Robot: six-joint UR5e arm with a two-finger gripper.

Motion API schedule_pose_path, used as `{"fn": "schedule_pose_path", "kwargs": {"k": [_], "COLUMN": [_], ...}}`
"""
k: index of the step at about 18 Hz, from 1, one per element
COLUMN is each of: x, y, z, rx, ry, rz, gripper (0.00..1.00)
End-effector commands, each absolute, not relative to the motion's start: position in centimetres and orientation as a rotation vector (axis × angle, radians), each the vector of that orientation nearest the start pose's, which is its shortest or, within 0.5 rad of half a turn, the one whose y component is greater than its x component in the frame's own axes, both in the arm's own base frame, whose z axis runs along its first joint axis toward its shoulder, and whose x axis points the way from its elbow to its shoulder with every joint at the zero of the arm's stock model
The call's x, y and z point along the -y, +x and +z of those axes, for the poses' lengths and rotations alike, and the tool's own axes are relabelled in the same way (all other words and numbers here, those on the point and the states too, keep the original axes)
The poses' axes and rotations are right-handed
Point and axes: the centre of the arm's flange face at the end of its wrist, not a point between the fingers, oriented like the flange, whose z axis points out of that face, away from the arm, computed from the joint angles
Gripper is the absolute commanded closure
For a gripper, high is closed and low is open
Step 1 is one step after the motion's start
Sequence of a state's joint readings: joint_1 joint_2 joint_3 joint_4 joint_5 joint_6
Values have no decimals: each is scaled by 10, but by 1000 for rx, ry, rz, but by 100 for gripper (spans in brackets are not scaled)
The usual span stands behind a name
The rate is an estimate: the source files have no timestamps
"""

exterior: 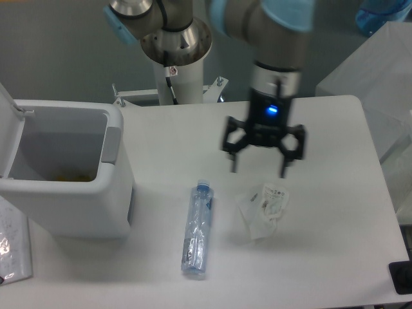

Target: Open the trash can

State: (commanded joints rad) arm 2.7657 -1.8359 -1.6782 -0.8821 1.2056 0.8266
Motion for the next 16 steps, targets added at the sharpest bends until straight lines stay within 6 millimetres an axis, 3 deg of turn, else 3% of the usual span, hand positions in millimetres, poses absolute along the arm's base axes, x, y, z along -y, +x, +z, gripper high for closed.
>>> {"fn": "schedule_pose_path", "kwargs": {"k": [2, 6, 8, 12, 16], "x": [-375, -373, -372, -363, -357], "y": [-513, -532, -528, -523, -517], "z": [355, 346, 339, 324, 314], "rx": [404, 402, 304, -88, -171], "ry": [-2693, -2769, -2796, -2881, -2928], "rz": [143, 223, 223, 269, 273], "gripper": [0, 0, 0, 0, 0]}}
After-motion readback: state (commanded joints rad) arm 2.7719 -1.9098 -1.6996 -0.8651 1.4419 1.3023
